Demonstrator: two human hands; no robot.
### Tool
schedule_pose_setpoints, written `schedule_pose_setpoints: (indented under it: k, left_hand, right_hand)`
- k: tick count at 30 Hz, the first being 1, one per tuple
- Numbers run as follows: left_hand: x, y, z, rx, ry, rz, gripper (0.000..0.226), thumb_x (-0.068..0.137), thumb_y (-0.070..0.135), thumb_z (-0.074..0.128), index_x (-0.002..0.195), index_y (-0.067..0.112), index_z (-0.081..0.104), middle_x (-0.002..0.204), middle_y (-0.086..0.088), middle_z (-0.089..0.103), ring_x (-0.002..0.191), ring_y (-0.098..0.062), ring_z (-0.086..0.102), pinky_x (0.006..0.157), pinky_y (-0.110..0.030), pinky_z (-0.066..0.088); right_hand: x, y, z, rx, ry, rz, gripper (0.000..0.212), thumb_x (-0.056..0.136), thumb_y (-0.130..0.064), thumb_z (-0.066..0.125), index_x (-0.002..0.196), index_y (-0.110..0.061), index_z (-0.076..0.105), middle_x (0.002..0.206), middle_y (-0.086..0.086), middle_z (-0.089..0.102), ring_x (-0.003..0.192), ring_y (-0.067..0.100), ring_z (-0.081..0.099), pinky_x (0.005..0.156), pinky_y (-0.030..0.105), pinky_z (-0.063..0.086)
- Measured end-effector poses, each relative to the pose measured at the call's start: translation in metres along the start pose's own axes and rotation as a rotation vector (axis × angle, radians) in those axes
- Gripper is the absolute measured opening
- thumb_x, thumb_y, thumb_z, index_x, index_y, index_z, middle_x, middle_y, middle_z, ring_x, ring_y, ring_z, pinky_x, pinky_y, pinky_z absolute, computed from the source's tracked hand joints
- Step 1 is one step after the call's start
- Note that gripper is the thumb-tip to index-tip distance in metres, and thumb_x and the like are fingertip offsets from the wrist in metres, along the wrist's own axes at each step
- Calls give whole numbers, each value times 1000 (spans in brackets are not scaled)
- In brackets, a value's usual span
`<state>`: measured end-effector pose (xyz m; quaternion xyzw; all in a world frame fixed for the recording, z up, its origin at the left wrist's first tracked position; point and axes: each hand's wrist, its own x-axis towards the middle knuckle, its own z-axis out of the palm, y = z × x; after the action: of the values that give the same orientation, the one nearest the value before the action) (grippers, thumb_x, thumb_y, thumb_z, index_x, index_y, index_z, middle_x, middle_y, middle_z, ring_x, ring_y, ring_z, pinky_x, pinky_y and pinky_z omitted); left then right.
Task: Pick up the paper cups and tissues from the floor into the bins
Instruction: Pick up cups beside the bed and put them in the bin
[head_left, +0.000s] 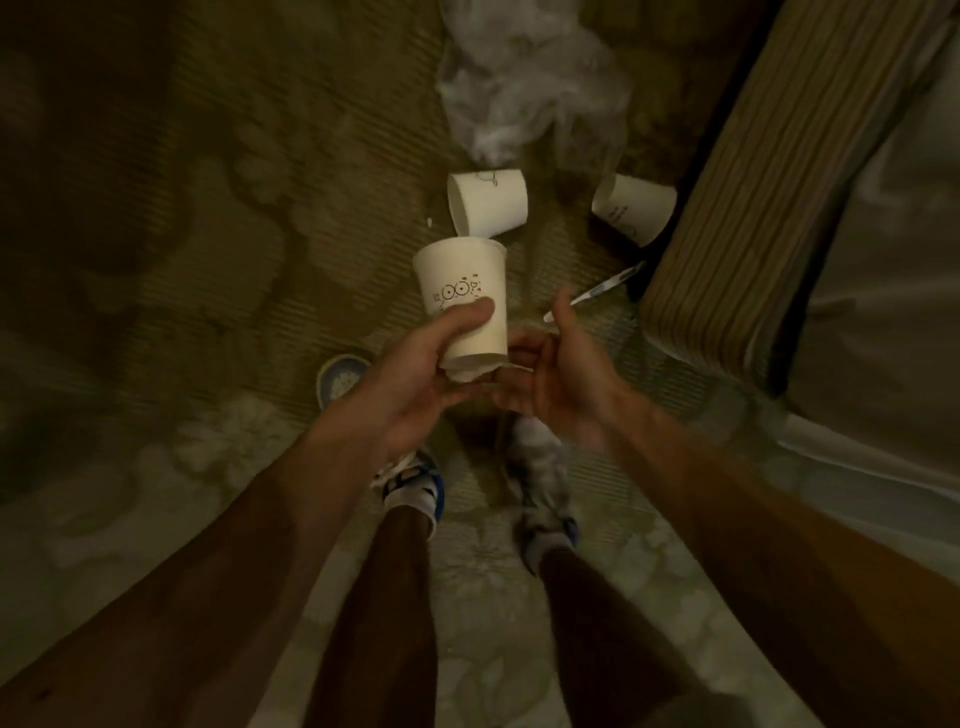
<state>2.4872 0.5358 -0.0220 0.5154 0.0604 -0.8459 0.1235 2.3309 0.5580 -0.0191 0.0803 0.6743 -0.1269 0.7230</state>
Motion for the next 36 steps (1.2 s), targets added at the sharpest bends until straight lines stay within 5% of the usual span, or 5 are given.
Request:
schedule_pose_setpoints:
  k: [7, 14, 19, 29, 36]
  left_hand:
    - [22, 48, 2, 78, 117, 70, 54, 59, 36, 76, 108, 17, 63, 96, -2, 73, 93, -16, 70, 83, -35, 58]
    - [50, 33, -18, 132, 69, -5, 48, 66, 35, 72, 110, 20, 61, 88, 4, 76, 91, -12, 72, 83, -35, 57]
    - [72, 33, -30, 116, 100, -35, 57, 68, 37, 70, 121, 17, 60, 97, 1, 73, 96, -13, 70, 90, -37, 54]
    - [89, 36, -3, 103, 133, -65, 75, 68, 41, 66, 138, 16, 53, 101, 1, 67, 101, -15, 64, 92, -34, 48]
    - [83, 50, 19, 100, 149, -43, 51, 84, 40, 65, 128, 15, 59, 93, -1, 69, 96, -18, 66, 103, -41, 45]
  right_hand:
    - [37, -32, -26, 68, 291, -111, 80, 93, -71, 10, 126, -19, 61, 135, 4, 52, 115, 23, 54, 88, 40, 50]
    - [88, -26, -67, 253, 390, -60, 67, 98, -64, 16, 108, -13, 58, 107, 3, 55, 88, 17, 51, 85, 42, 45]
    - [120, -34, -79, 399, 340, -74, 48, 102, -56, 23, 126, -27, 52, 126, 5, 47, 135, 25, 40, 111, 52, 28]
    - [125, -28, -74, 449, 347, -37, 58, 102, -53, 26, 143, -15, 40, 126, 9, 54, 90, 20, 57, 73, 41, 50]
    - [71, -21, -25, 421, 226, -88, 9, 95, -4, 57, 100, -3, 64, 87, 4, 64, 73, 10, 62, 55, 18, 54]
